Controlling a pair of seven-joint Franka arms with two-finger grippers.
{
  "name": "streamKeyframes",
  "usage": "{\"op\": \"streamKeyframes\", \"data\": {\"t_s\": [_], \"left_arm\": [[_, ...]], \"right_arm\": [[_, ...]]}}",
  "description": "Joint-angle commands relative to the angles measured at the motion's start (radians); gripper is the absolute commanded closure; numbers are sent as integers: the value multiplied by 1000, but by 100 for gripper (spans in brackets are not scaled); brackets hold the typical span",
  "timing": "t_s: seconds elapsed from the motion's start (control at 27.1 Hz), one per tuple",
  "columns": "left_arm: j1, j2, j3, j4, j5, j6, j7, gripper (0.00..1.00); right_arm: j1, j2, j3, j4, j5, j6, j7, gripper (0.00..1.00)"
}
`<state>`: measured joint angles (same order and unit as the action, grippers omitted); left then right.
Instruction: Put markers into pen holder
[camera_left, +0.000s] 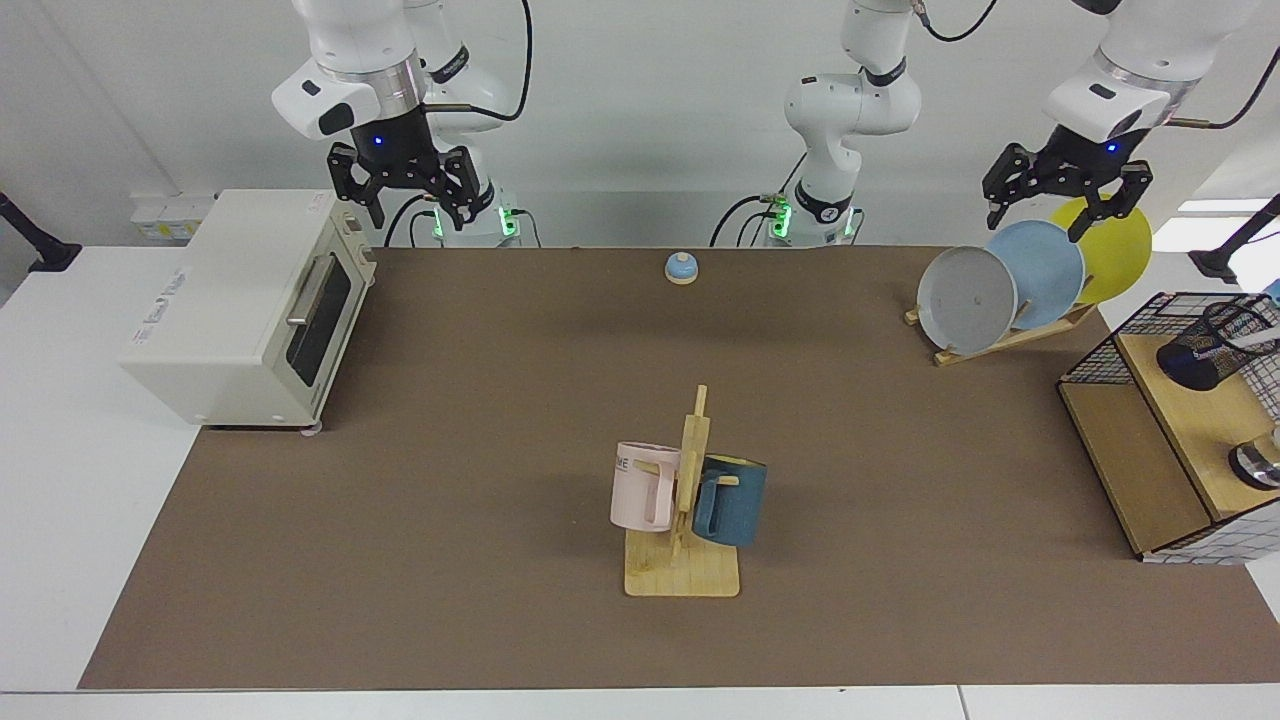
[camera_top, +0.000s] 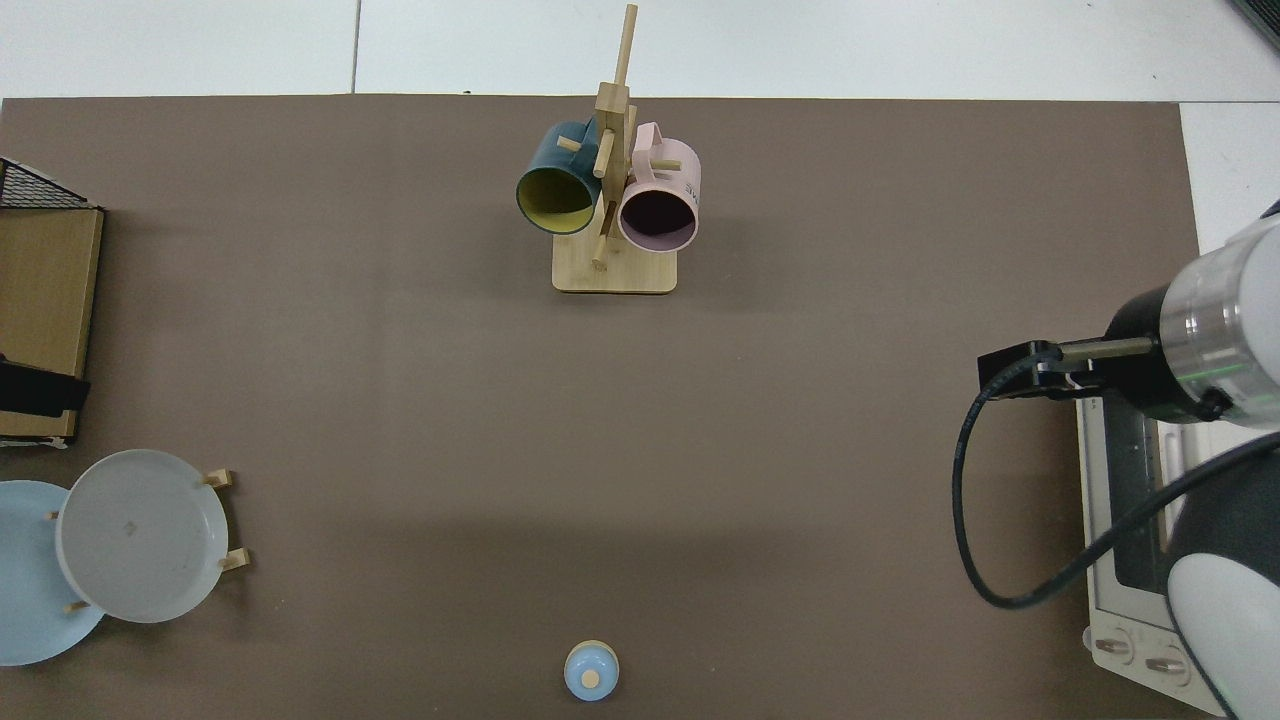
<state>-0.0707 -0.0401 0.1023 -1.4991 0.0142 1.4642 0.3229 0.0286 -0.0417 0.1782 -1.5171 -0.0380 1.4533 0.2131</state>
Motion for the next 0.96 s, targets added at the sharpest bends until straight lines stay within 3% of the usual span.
{"op": "streamKeyframes", "data": {"t_s": [0.0, 0.92], "left_arm": [[6, -20, 4, -29, -16, 36, -27, 0], [22, -20, -15, -20, -46, 31, -94, 0]], "right_arm": [[-21, -18, 14, -18, 1, 1, 15, 0], [-19, -18, 14, -18, 1, 2, 15, 0]]}}
